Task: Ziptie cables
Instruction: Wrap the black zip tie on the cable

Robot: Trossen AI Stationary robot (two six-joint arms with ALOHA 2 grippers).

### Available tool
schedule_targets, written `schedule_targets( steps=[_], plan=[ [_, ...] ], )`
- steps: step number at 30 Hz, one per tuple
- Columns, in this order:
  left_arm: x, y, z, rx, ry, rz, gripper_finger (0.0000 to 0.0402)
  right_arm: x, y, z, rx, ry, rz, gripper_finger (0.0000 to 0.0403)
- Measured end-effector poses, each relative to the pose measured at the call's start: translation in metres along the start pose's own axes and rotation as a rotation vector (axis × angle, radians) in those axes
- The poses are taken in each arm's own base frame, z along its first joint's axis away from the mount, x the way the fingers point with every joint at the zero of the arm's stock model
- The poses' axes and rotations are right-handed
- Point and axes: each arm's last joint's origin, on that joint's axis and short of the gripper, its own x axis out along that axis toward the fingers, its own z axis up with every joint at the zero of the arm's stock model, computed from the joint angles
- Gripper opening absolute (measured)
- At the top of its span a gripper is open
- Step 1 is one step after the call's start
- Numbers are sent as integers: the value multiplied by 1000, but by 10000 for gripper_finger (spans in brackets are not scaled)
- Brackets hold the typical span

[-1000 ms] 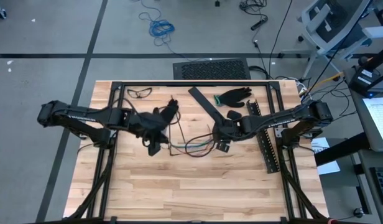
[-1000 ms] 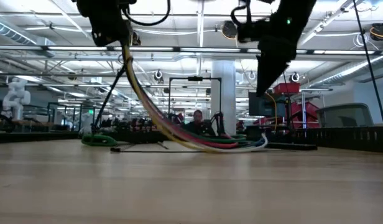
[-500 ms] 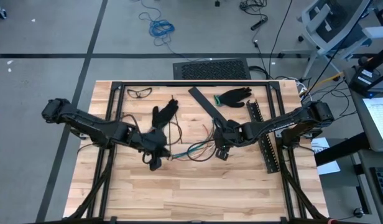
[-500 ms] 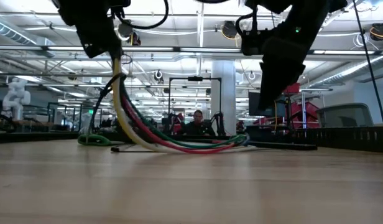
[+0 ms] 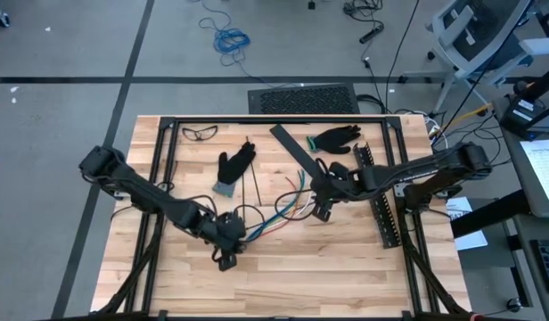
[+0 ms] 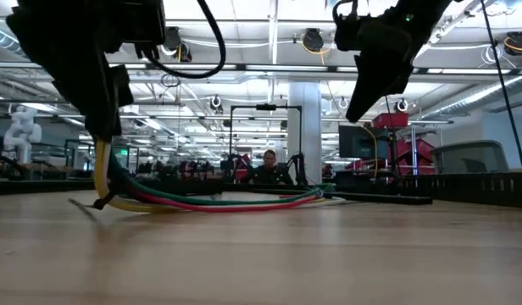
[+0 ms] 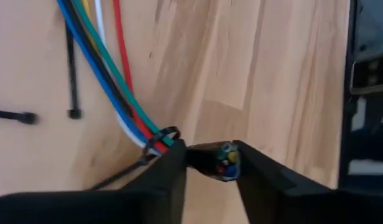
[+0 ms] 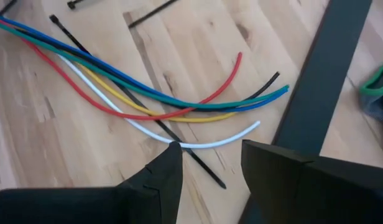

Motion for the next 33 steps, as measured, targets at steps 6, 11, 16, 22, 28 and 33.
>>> schedule_targets(
  steps=[6, 11, 16, 22, 28, 33],
  plan=[
    [0, -5, 4, -154, -23, -66, 198, -3, -5, 3, -18, -16, 3, 151],
    [-1, -13, 5, -214, 42, -207, 235, -3, -5, 3, -25, -18, 5, 151],
    [-3, -25, -4, -196, 160, -328, 241, -3, -5, 4, -46, -20, 6, 151],
    [-6, -44, -37, -280, 76, -153, 242, -5, 1, 12, -59, -81, 123, 151],
    [-14, -43, -70, -580, -237, 150, 242, 7, 8, 23, -4, -253, 235, 150],
    [-20, -26, -79, -742, -384, 317, 242, 25, 0, 35, 51, -311, 244, 150]
  ],
)
